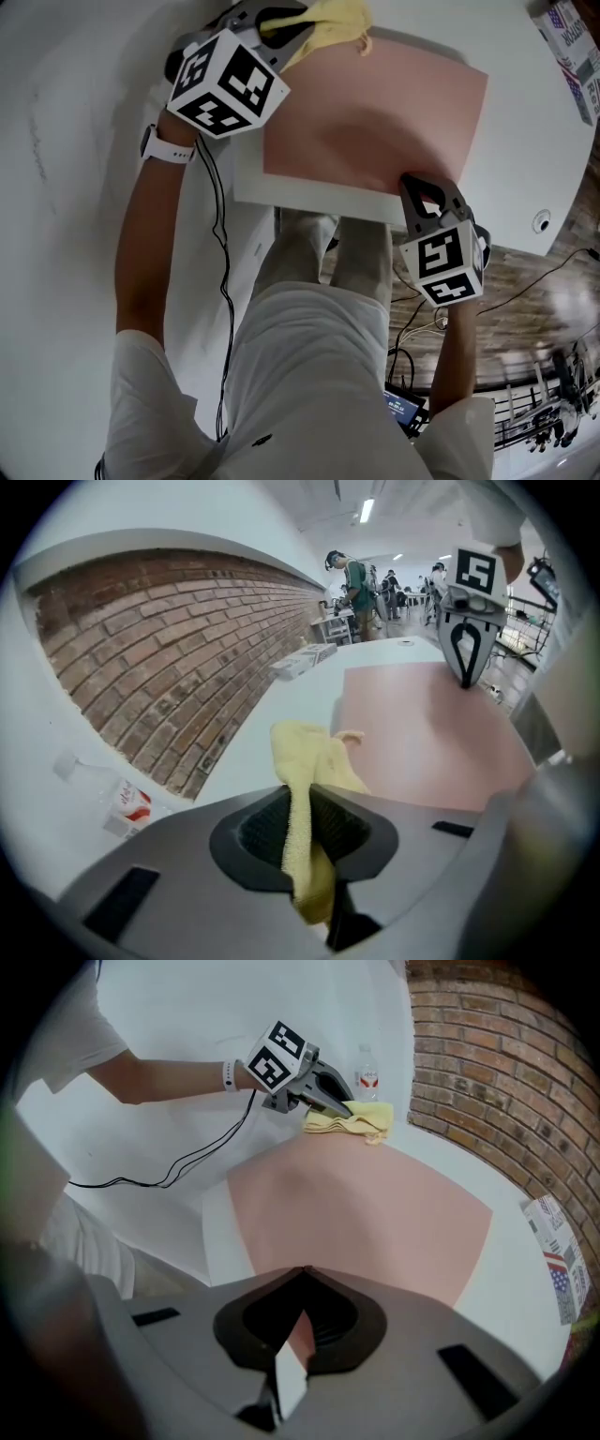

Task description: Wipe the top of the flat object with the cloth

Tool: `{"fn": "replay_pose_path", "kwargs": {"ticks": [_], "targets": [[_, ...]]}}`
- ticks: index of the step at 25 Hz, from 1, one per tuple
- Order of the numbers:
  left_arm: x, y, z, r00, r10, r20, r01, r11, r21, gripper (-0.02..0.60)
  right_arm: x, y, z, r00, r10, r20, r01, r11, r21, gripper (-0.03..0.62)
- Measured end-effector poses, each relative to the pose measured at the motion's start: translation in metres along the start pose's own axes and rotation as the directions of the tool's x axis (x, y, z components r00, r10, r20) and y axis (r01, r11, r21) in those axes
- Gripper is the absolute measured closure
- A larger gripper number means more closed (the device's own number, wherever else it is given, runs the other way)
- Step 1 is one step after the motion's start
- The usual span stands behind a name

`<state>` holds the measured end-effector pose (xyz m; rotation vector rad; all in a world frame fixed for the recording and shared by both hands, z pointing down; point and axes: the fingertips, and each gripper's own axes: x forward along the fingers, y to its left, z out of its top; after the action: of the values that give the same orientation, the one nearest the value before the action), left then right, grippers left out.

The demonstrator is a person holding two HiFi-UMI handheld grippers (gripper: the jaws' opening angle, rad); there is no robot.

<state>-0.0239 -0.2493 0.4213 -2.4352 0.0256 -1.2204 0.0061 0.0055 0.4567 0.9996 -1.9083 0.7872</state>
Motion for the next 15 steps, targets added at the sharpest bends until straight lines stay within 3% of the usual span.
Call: {"fn": "replay_pose_path", "kwargs": {"ticks": [3, 8, 13, 15], "targets": [[-0.007, 0.019, 0.005, 0.997, 0.080, 0.006, -0.080, 0.997, 0.019, 0.514, 0.000, -0.001, 0.000, 1.000, -0.003, 0.003, 0.003, 1.000, -0.001, 0.589], [-0.023, 0.047, 0.009, 0.987, 0.147, 0.072, -0.153, 0.985, 0.083, 0.515, 0.000, 0.000, -0.001, 1.000, -0.003, 0.006, 0.003, 1.000, 0.006, 0.589], [-0.014, 0.043, -0.011, 0.998, 0.057, 0.006, -0.057, 0.981, 0.185, 0.515, 0.000, 0.000, 0.000, 1.000, 0.006, 0.008, -0.006, 1.000, 0.007, 0.589], [-0.007, 0.031, -0.015, 1.000, -0.004, -0.006, 0.005, 0.983, 0.184, 0.515, 0.000, 0.000, 0.001, 1.000, 0.011, 0.010, -0.011, 1.000, 0.009, 0.589]]}}
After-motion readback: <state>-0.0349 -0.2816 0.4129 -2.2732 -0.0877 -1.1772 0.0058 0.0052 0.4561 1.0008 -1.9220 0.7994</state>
